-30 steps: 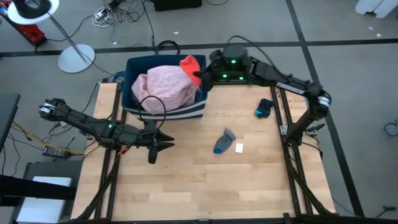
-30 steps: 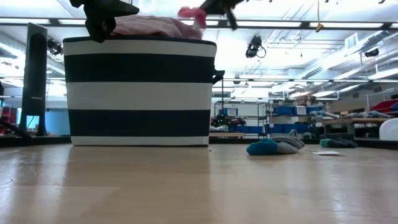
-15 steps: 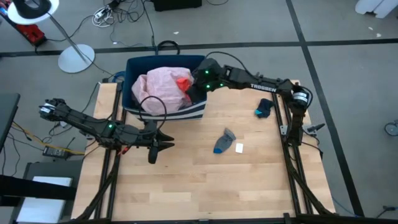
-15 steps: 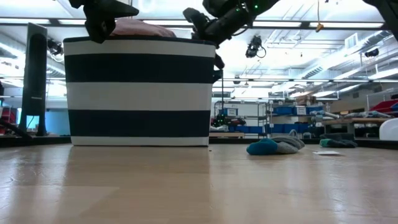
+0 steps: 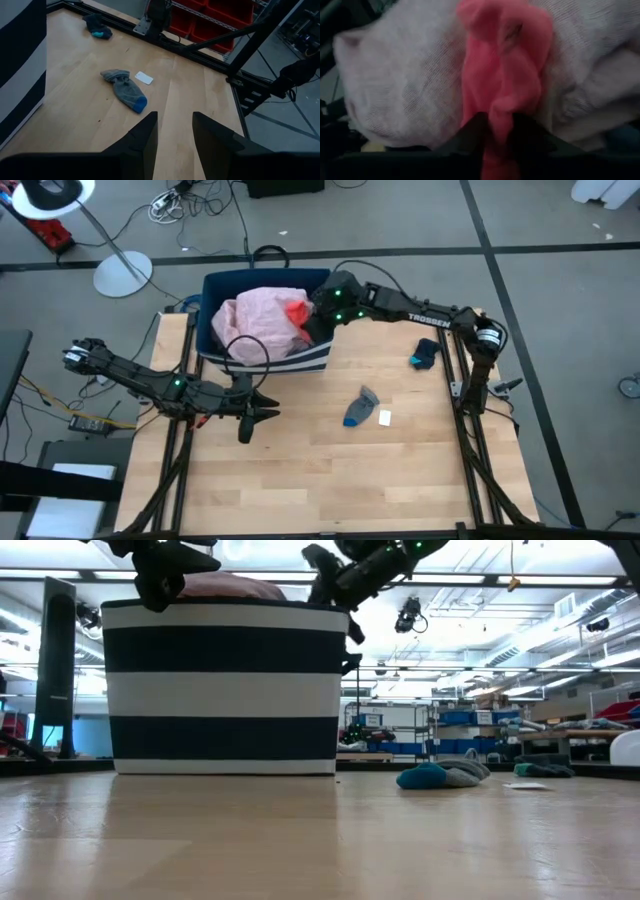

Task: Sort clothes
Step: Put the orange sock into the blue laundry bin, then put the blue sock into the blue laundry bin

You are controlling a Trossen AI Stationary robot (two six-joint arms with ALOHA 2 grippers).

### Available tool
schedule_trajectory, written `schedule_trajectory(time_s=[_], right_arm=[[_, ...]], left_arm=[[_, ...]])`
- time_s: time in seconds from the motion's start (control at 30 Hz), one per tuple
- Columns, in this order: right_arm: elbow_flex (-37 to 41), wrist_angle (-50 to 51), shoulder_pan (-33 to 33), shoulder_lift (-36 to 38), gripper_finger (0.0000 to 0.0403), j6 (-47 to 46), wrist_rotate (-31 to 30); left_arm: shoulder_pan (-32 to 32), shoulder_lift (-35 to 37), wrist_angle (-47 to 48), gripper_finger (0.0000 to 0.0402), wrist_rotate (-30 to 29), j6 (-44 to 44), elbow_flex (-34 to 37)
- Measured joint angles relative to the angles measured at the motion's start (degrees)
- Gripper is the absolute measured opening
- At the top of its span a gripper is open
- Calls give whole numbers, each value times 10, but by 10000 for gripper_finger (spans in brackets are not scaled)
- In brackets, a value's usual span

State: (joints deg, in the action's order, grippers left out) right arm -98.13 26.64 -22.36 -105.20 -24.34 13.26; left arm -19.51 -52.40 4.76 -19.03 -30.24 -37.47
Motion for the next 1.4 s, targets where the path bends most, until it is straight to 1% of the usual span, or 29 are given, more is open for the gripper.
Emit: schedule_trajectory(time_s=[0.13,0.27,0.37,0.5,0.57,0.67,0.87,0.93,1.0,1.07,1.17,1.23,1.3,1.4], right_arm=[[0,19,-13,26,144,7,-3],[0,19,-21,41,185,17,-5],[-1,19,-27,59,207,24,-4],[-1,30,-38,82,223,39,-1],[-1,41,-46,98,227,40,-1],[-2,84,-62,125,228,36,-3],[-3,241,-92,179,221,35,-29],[-3,303,-98,196,221,35,-56],[-3,365,-100,210,221,29,-101],[-3,427,-100,225,220,8,-149],[-3,503,-103,241,220,-17,-203],[-3,535,-108,247,220,-27,-222],[6,548,-117,254,220,-30,-226],[50,544,-135,271,220,-44,-226]], left_arm=[[0,0,0,127,0,0,0],[0,0,1,127,0,0,0],[0,0,0,127,0,0,0],[0,0,0,127,0,0,0],[0,0,-1,127,0,0,0],[0,0,-1,127,0,0,0],[0,0,-2,127,0,0,0],[0,0,-2,127,0,0,0],[0,0,-2,127,0,0,0],[0,0,-2,127,0,0,0],[0,0,-1,127,0,0,0],[0,0,-2,127,0,0,0],[0,0,-1,127,0,0,0],[0,0,-1,127,0,0,0]])
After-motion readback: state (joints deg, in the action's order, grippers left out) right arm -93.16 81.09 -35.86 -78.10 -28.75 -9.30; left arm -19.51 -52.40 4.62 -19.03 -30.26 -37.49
